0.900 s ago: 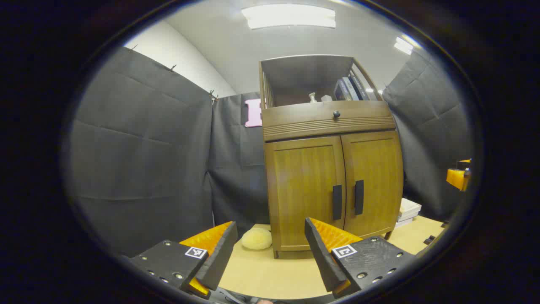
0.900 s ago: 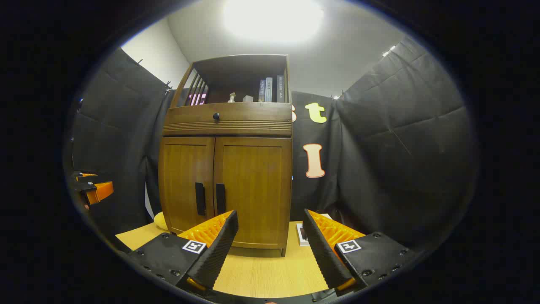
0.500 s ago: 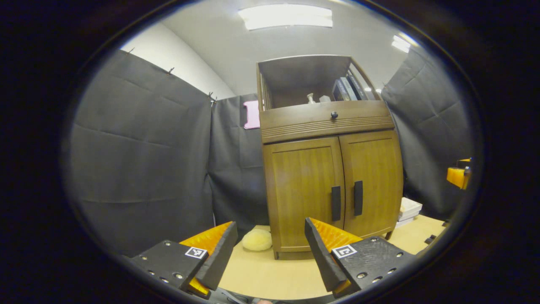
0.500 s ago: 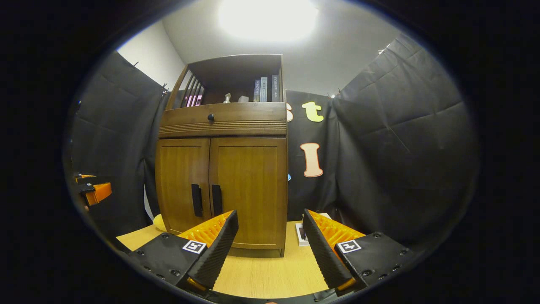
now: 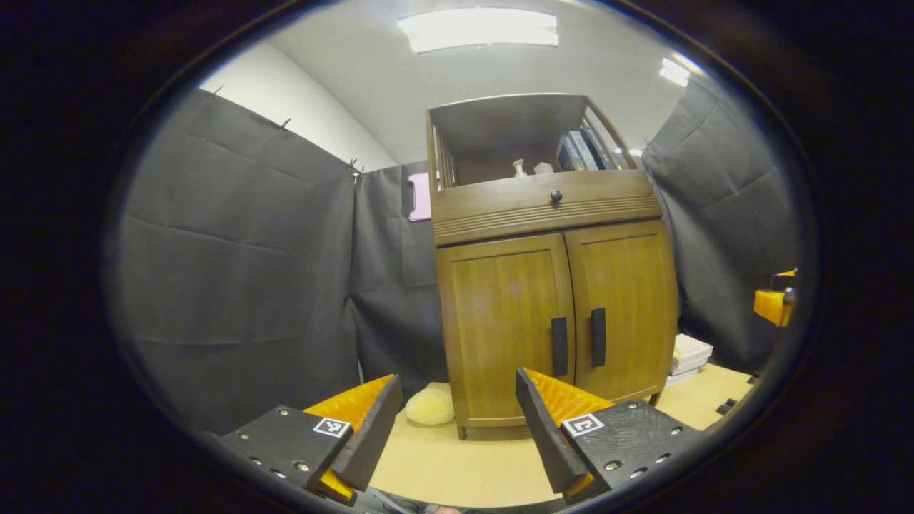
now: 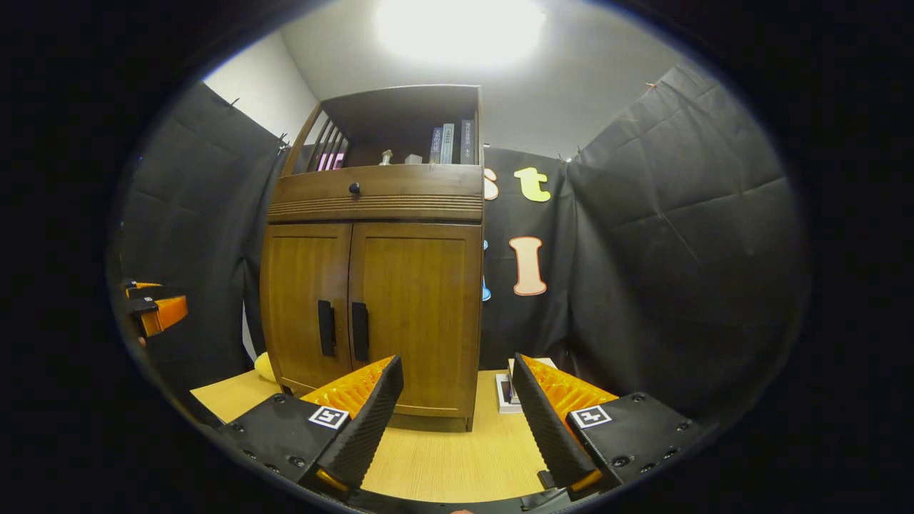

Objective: Open the right door of the double-door shoe cabinet with the right hand, and open the left door with the left hand.

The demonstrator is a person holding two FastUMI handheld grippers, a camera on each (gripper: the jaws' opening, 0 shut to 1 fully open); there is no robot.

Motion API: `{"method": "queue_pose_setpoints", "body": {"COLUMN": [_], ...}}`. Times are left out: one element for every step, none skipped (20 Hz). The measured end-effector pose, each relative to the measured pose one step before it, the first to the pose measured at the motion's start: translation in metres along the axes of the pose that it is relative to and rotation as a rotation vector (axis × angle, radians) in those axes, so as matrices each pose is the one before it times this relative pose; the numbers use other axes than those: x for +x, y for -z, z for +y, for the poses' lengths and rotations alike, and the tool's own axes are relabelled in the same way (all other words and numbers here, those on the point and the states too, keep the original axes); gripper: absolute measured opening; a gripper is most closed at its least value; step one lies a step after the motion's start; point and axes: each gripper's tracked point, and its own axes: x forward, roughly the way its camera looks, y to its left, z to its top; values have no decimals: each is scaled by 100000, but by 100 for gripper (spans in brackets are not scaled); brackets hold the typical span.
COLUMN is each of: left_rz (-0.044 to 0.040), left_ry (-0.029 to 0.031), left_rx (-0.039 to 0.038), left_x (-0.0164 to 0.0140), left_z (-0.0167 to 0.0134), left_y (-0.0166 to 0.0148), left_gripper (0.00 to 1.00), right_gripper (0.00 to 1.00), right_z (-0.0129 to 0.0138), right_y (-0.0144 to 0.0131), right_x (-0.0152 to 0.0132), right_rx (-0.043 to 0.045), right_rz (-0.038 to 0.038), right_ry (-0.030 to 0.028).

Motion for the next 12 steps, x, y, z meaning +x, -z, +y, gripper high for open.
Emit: {"method": "queue_pose_setpoints", "body": {"left_rz": [1087, 281, -632, -327, 181, 49, -348, -282, -315, -227, -28, 394], "left_ry": [-593, -422, -352, -573, -272, 90, -522, -453, -109, 331, 520, 825], "left_rx": [118, -450, -492, -58, 241, 545, 677, 521, 245, 142, 124, 100], "left_x": [-114, -66, -81, 7, -12, -8, 23, 60, 101, 121, 99, 194], "left_z": [-190, -172, -272, -147, 21, -45, 5, 45, -18, 6, -28, 5], "left_y": [326, 8, -81, -145, 114, -57, -25, -65, 106, 61, 166, 184], "left_gripper": [92, 91, 91, 91, 91, 91, 91, 91, 91, 91, 92, 92], "right_gripper": [97, 97, 97, 94, 96, 97, 97, 99, 97, 94, 97, 97], "right_z": [67, 347, 396, -20, 90, 599, 714, 615, 647, 502, 498, 607], "right_y": [75, -119, -363, -74, 123, 6, -225, -104, -59, -126, -192, 204], "right_x": [322, 323, 569, 642, 680, 742, 872, 840, 899, 990, 1046, 981], "right_rx": [-245, -178, -488, -542, 382, 1444, 1950, 1642, 943, 500, 544, 1039], "right_rz": [-286, -1341, -2258, -985, -138, 226, -82, 137, 169, 3, 77, 837], "right_ry": [-878, -1744, -1568, -281, -165, -1157, -1260, -1014, -799, -245, -122, 14]}}
